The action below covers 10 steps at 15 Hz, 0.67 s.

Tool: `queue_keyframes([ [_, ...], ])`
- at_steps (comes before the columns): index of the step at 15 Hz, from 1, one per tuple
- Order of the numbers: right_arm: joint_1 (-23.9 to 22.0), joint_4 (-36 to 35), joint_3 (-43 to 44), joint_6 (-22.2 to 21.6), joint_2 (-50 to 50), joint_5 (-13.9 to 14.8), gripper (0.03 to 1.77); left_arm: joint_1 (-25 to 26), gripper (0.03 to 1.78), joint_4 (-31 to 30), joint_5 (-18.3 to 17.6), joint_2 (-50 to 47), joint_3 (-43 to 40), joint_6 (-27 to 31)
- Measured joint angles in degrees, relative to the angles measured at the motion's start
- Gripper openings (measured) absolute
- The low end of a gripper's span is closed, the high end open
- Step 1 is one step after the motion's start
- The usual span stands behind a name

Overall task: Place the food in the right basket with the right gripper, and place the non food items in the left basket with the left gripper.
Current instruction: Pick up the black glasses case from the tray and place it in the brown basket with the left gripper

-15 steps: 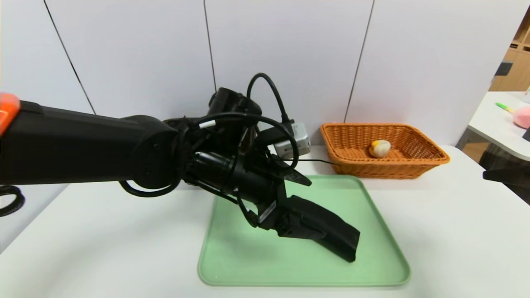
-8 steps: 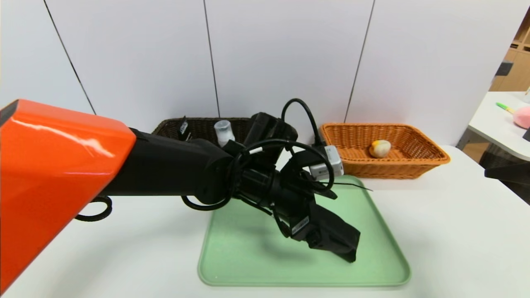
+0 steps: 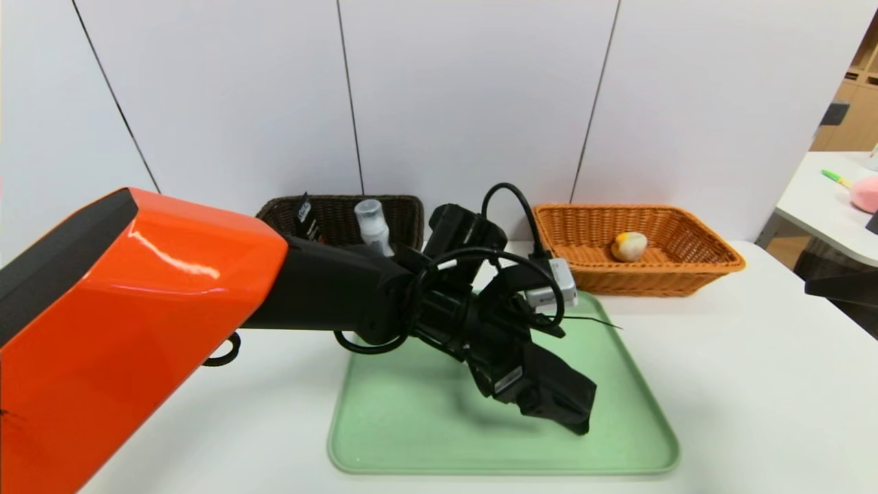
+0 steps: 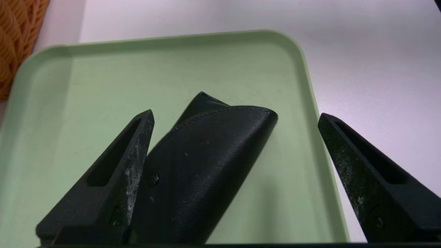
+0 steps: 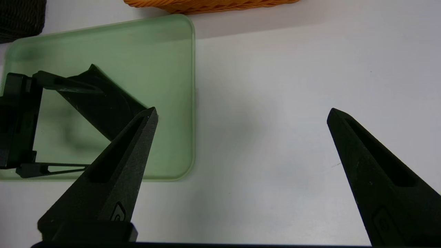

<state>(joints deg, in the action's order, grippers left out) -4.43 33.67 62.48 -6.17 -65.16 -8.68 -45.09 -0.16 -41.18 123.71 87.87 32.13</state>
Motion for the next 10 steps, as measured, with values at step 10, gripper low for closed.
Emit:
queue_keyframes([
  [10, 0.38, 0.04, -0.13, -1.33, 1.77, -0.38, 1.70, 1.46, 1.69, 0.09, 0.28, 5.12, 3.47, 3.11],
])
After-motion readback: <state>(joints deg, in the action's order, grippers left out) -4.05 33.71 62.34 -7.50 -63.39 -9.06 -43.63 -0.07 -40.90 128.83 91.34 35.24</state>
